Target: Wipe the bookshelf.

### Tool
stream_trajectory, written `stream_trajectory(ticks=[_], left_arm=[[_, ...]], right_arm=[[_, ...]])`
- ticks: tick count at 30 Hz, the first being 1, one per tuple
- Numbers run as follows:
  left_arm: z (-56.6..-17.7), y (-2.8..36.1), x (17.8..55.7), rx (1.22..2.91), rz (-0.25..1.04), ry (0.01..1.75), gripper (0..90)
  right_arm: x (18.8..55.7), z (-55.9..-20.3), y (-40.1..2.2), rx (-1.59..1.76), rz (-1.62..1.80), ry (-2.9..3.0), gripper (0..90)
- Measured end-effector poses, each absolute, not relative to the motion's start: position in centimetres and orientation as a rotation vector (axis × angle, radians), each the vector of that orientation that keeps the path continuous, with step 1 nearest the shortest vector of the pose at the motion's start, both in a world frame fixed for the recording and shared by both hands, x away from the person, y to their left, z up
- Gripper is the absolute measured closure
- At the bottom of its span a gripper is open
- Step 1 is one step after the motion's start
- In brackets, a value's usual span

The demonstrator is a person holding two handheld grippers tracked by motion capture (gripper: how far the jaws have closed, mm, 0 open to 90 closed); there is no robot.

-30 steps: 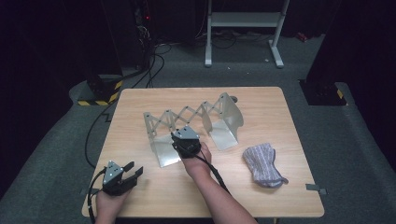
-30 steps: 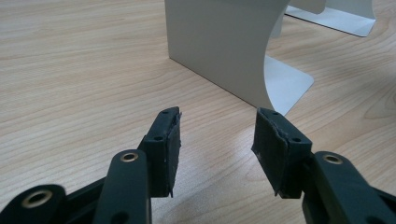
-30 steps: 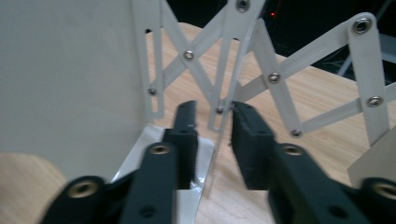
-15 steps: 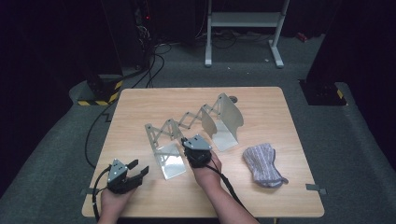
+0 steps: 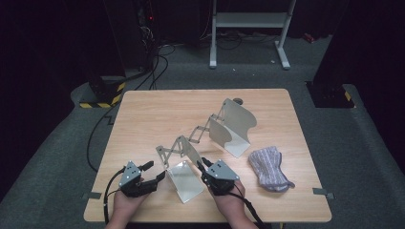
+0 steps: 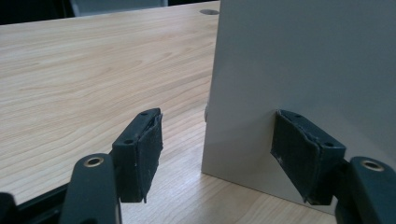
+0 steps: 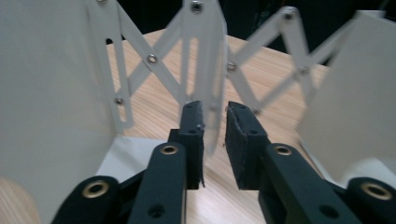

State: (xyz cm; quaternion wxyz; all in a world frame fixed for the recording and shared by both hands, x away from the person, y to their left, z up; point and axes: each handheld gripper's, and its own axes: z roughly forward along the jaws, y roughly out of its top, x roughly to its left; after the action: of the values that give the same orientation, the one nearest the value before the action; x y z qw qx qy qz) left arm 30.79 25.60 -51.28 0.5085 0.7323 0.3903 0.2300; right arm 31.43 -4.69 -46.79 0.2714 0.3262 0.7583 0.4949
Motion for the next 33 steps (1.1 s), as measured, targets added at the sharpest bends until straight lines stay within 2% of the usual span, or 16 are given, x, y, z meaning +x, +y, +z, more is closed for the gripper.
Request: stream_trajectory(ticks=[4,8,15,19,24,33], left_arm=[[-51.2,25.4,30.8,1.76,0.545,0.932,33.5],[-51.1,25.1,30.8,1.758,0.537,0.921,32.9],[-51.1,24.2,31.3,1.743,0.492,0.888,31.7],[-51.0,23.8,31.6,1.754,0.487,0.876,31.4],[-51.0,23.1,31.9,1.765,0.475,0.861,32.1],[-50.9,22.7,32.2,1.761,0.465,0.862,34.2]], right_arm=[[31.1,-46.8,-7.1,0.922,1.309,2.005,73.8],[33.2,-46.9,-9.4,1.02,1.252,1.934,74.8],[37.2,-46.8,-11.1,1.15,1.204,1.847,76.2],[38.5,-46.7,-10.9,1.158,1.173,1.843,78.3],[39.6,-46.5,-10.3,1.155,1.157,1.848,88.3],[41.6,-46.3,-8.6,1.121,1.138,1.875,88.8]])
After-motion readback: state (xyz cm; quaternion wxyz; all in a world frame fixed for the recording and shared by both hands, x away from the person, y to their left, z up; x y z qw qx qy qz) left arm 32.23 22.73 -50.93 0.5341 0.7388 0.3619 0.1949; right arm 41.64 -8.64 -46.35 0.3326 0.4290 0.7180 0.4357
